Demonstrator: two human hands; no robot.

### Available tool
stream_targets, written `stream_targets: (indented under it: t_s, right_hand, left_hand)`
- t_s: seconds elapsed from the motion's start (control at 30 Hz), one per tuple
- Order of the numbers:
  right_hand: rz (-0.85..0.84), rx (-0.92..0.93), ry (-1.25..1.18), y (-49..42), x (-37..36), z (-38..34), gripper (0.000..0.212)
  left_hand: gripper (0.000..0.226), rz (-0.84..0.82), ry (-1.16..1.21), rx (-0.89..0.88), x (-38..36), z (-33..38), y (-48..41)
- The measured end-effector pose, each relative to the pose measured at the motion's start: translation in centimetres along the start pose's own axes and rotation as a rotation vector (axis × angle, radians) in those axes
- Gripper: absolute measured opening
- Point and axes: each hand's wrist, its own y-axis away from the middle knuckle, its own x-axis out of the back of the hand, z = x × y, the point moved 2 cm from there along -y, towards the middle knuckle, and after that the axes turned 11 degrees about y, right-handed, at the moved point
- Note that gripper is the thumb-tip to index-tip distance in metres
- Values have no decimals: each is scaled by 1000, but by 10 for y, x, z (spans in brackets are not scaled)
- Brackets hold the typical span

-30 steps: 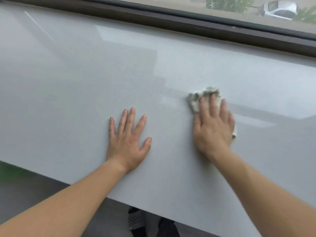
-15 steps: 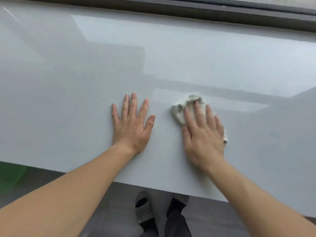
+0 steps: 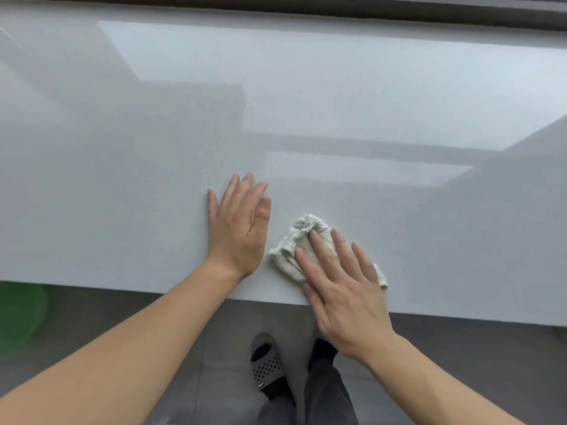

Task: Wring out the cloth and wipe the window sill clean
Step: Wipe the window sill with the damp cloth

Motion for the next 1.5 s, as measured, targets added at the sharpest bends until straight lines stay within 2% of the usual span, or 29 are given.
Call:
stream_targets:
  t_s: [0.07,0.1,0.2,0.27,0.3,0.33,0.4,0.47,0.5,0.53,0.67,0.73,0.77,0.83,0.9,0.93,1.0,1.07,1.13,1.17,1.27,1.33,1.4,1.5]
  right_hand:
    - [-2,106,41,2,-4,25,54]
    - [5,73,65,-3,-5,42,55]
    - [-1,-321,-51,-25,0,82,57]
    - [-4,-519,-102,-25,0,72,57]
    - [0,-510,-77,-17,-1,59,56]
    - [-1,-426,-43,-5,-2,46,56]
    - [-32,-166,26,22,-5,39,55]
    - [-56,26,57,34,-6,69,54]
    - [-53,41,76,35,-6,92,54]
    - [-43,-15,85,32,-6,116,54]
    - [-22,-523,-74,8,-3,175,57]
    - [-14,-599,-95,6,-3,160,56]
    - [-9,-555,-89,11,-4,146,56]
    - [-10,-333,-22,30,-7,126,56]
    - [-34,-101,25,37,-6,137,55]
    - [-33,-52,33,28,-5,154,55]
    - [-31,-152,11,-9,0,193,54]
    - [-46,-429,-93,-57,6,223,54]
    - [-46,-571,-104,-89,9,216,56]
    - [-30,-528,-75,-94,9,200,57]
    - [6,-87,1,-75,7,159,55]
    - [-2,104,15,-76,10,173,53]
    - [0,72,16,-102,12,204,53]
    - [-26,-300,-82,-153,19,237,53]
  left_hand:
    - [74,-102,-206,-28,-7,-3,7]
    - [73,-138,-293,-38,-9,-5,9]
    - [71,-150,-423,-26,-15,-8,9]
    - [71,-145,-465,-15,-18,-7,9]
    - [71,-141,-470,-6,-18,-6,9]
    - [70,-131,-461,8,-19,-3,8]
    - [68,-87,-411,42,-21,5,6]
    - [64,-38,-357,36,-26,16,4]
    - [64,-30,-331,12,-30,23,2]
    - [64,-31,-305,-16,-36,30,-2]
    - [64,-46,-240,5,-65,51,-24]
    - [61,-44,-303,73,-78,54,-30]
    - [60,-41,-348,92,-82,55,-31]
    - [61,-44,-409,106,-85,55,-31]
    - [63,-55,-442,112,-84,56,-30]
    - [63,-58,-458,114,-84,56,-30]
    - [64,-61,-481,122,-85,58,-30]
    - [64,-56,-489,131,-85,58,-30]
    - [65,-45,-488,136,-85,57,-31]
    - [65,-41,-486,138,-85,57,-32]
    - [66,-27,-496,129,-86,57,-33]
    - [65,-25,-502,130,-86,58,-33]
    - [65,-32,-501,136,-85,58,-33]
    - [65,-43,-501,135,-85,58,-32]
